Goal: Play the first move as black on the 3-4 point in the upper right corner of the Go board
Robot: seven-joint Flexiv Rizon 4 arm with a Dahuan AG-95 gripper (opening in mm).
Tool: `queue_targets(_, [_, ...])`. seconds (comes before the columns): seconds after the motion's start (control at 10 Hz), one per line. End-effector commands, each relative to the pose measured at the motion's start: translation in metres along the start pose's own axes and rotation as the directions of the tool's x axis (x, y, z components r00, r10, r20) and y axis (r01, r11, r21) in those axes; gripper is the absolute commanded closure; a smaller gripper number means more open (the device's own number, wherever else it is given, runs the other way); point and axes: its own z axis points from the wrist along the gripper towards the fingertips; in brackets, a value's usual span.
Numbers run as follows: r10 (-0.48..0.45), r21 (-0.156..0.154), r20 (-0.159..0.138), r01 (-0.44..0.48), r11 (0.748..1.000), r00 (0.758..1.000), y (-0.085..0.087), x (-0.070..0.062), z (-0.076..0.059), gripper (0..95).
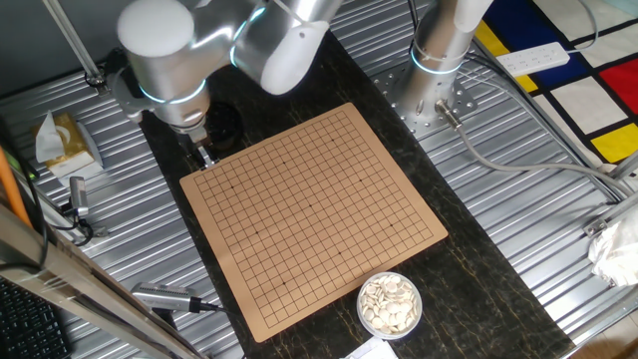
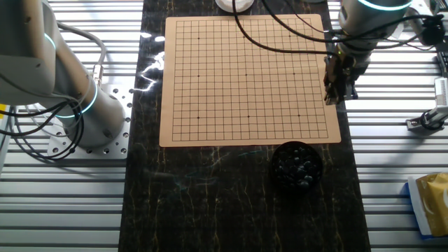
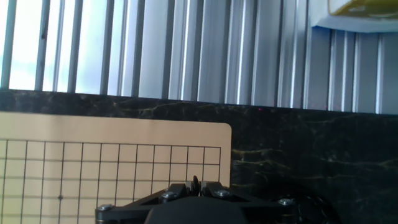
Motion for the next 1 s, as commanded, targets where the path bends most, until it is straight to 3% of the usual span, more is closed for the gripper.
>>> queue_targets(0.1, [-0.028, 0.003, 0.018, 0.028, 1.000, 0.999, -0.0013, 0.0024, 0.0003, 95.0])
queue_targets(1.0, [-0.022, -0.006, 0.040, 0.022, 1.000, 0.999, -0.0013, 0.0024, 0.0003, 95.0])
